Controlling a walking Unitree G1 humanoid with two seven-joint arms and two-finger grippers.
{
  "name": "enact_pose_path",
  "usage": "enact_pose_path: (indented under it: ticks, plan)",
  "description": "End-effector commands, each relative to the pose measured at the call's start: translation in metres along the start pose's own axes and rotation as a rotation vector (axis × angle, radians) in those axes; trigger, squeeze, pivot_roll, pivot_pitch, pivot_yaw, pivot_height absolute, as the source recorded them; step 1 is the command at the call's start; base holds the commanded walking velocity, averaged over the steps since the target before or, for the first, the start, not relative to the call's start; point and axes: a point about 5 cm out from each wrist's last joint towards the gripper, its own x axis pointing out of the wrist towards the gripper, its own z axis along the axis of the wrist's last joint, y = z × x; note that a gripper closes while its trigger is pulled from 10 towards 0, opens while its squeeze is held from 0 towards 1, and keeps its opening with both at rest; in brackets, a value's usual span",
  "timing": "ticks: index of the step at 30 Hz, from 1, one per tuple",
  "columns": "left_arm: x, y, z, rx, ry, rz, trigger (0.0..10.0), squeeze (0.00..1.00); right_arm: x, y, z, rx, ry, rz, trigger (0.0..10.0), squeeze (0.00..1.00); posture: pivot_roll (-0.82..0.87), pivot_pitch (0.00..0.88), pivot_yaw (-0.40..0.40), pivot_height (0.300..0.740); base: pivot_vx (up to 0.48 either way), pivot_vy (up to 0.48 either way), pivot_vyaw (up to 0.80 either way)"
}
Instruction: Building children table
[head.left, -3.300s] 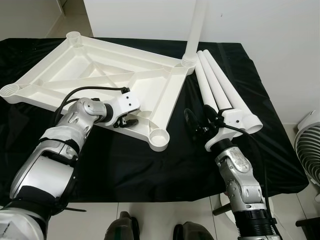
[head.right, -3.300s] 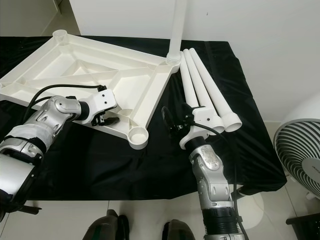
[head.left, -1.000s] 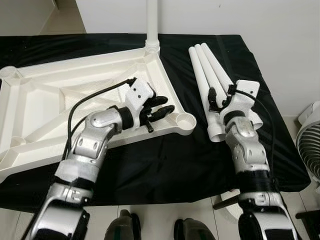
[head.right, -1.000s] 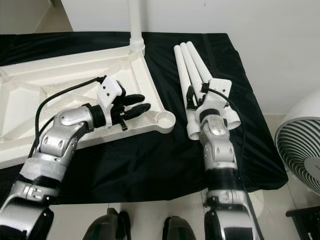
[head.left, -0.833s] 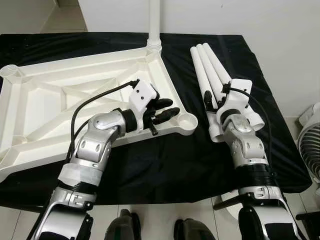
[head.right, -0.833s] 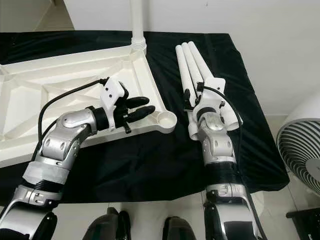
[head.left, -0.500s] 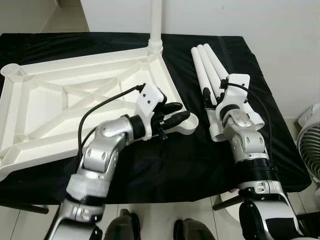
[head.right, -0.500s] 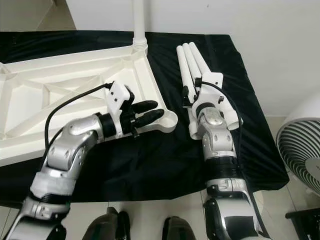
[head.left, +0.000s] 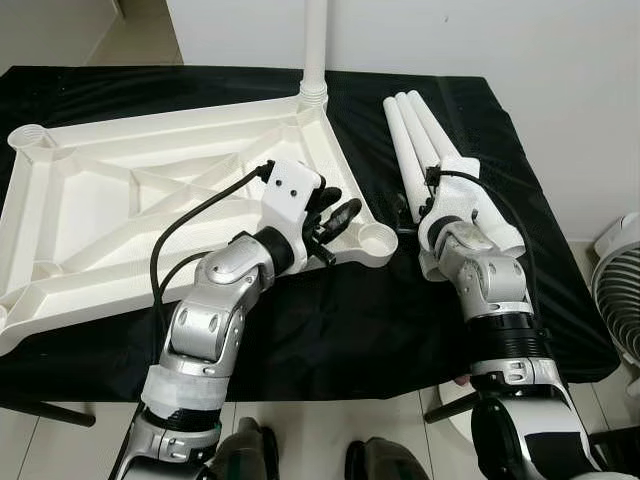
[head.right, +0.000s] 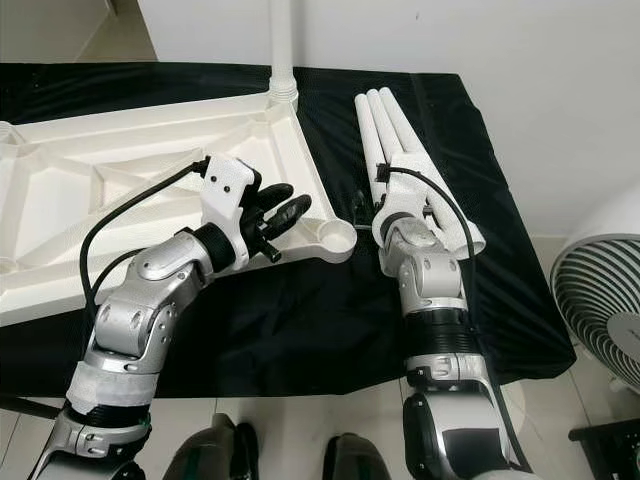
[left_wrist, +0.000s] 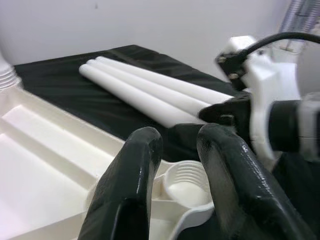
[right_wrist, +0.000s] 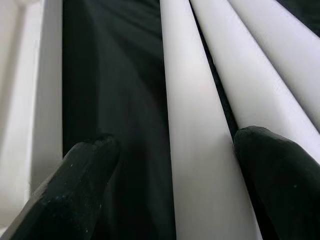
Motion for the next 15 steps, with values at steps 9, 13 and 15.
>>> enact_pose_path:
  ticks: [9, 13, 15]
  plan:
    - [-0.006, -0.006, -0.001, 0.006, 0.024, 0.034, 10.0, 0.00, 0.001, -0.009, -0.013, 0.048, 0.158, -0.032, 10.0, 0.00, -0.06, 0.046, -0.018, 0.740, 0.000, 0.000, 0.00]
    - [-0.006, -0.006, 0.002, 0.005, 0.020, 0.042, 10.0, 0.00, 0.002, -0.009, -0.019, 0.086, 0.249, -0.015, 10.0, 0.00, -0.06, 0.046, -0.019, 0.740, 0.000, 0.000, 0.00]
    - [-0.006, -0.006, 0.002, 0.003, 0.018, 0.045, 10.0, 0.00, 0.003, -0.010, -0.023, 0.087, 0.283, -0.008, 10.0, 0.00, -0.06, 0.046, -0.019, 0.740, 0.000, 0.000, 0.00]
